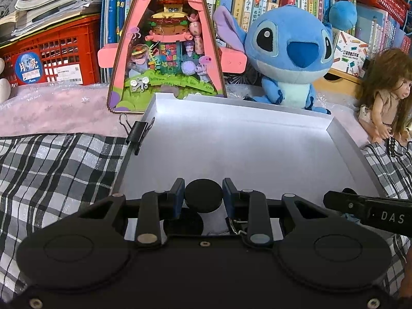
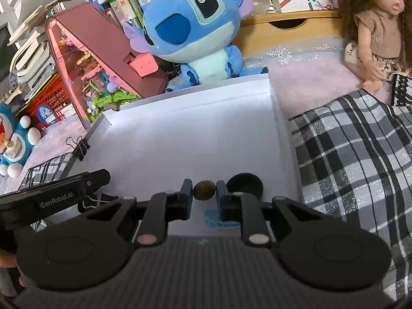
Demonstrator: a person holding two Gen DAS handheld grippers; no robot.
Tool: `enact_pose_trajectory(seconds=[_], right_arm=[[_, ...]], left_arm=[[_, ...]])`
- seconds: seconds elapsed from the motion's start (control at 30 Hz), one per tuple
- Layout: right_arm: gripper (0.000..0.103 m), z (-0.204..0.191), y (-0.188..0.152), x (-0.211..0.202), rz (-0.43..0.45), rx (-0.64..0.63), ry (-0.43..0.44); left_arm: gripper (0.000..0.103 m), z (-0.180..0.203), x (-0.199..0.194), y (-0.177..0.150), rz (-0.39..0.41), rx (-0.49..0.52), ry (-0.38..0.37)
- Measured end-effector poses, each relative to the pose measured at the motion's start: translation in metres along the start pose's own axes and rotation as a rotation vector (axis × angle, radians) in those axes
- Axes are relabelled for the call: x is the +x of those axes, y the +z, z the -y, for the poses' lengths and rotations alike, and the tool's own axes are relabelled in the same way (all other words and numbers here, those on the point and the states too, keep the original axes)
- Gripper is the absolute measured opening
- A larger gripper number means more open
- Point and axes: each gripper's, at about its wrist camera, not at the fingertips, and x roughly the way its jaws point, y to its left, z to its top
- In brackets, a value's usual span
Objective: Organize rigid objects
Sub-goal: 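Open the left tool releasing the lid while the right tool releases the brown ball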
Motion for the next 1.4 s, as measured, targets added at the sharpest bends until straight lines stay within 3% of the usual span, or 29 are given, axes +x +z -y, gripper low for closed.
enact_pose_trajectory(seconds=[0.7,0.77,0.87,0.93,1.07,1.4], right_arm=[[0.027,-0.008,-0.003,0.002,0.010,-0.056,-0.032],[0.028,-0.008,-0.004,0.001,0.016,-0.067,-0.028],[0.047,-0.008,-0.006,-0.003,0.030,-0.067,-0.010],[0.048,-0.008,-0.008,-0.007,0.044,-0.071,-0.002],[0.061,-0.008,-0.011,-0.018,0.073,-0.082,-0.003],[0.086,-0.001,-0.029,-0.058,0.182,-0.085,0.009]], left_arm=[[0.030,-0.001,0.009,-0.001,0.022,0.010,0.051],[0.037,-0.001,0.006,-0.001,0.028,0.013,0.050],[0.051,-0.001,-0.005,-0.001,0.054,0.011,0.049],[0.059,0.000,-0.013,-0.001,0.069,0.012,0.046],[0.078,-0.001,-0.033,-0.003,0.102,0.006,0.029],[0.084,-0.004,-0.075,-0.024,0.132,0.017,-0.010]])
